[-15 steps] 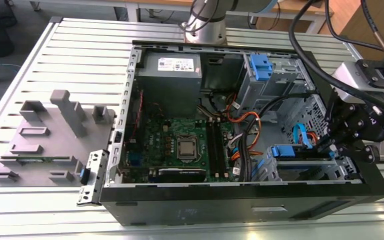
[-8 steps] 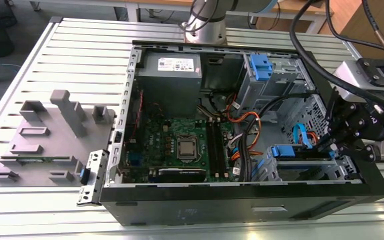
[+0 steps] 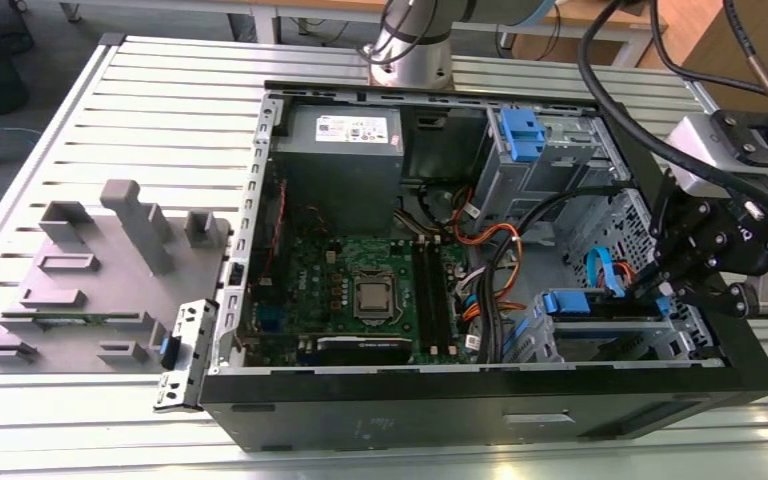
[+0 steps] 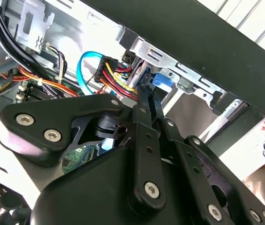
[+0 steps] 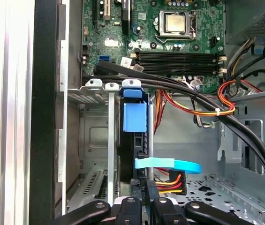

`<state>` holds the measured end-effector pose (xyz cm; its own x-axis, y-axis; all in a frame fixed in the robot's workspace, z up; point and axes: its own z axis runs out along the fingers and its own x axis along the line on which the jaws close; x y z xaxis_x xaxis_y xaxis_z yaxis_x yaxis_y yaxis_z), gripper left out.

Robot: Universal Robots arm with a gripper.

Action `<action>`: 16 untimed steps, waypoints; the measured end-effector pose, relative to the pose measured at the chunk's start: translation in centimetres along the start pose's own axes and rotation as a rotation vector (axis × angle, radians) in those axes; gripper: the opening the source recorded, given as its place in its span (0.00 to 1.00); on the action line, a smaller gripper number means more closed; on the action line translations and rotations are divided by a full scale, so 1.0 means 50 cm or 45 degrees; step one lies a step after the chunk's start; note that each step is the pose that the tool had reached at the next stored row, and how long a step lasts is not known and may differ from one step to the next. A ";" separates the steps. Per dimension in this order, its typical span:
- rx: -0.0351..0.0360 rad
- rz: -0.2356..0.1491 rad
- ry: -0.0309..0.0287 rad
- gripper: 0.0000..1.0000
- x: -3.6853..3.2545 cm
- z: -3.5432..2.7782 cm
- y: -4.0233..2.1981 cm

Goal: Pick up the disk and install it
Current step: 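Insert the second disk wire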

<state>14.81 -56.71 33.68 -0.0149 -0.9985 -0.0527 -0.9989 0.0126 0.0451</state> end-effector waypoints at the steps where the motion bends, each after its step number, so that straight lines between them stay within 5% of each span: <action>1: 0.0000 0.000 -0.0001 0.16 -0.001 0.000 0.001; 16: 0.0011 0.000 0.0008 0.16 0.000 0.008 0.008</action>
<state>14.39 -56.67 33.32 -0.0149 -0.9985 -0.0520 -0.9989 0.0126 0.0442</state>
